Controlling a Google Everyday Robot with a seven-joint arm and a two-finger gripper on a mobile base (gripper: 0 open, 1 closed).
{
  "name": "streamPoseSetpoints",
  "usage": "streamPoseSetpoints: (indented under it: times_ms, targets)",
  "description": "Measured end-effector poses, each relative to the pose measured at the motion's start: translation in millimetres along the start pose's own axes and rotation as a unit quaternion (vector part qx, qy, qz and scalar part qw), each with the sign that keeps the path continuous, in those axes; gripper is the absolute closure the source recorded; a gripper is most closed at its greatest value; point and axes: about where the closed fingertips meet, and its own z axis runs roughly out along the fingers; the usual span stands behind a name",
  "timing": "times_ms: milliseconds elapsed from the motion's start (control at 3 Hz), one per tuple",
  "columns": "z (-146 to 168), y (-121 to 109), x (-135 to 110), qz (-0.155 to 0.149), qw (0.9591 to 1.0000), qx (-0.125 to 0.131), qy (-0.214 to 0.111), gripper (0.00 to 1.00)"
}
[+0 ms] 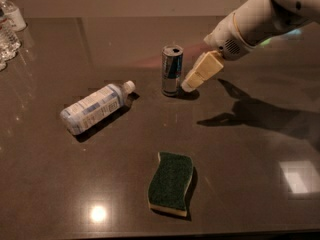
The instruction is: Move redbull can near sponge
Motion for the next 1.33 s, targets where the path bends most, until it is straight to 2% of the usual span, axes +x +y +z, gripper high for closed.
streamPoseSetpoints:
  times_ms: [333, 1333]
  targets:
    - [16.4, -2.8, -10.0, 0.015, 0.9996, -0.018, -0.018, 0.0]
    - [42.5, -2.9, -37.5, 0.016, 0.996, -0.058, -0.066, 0.0]
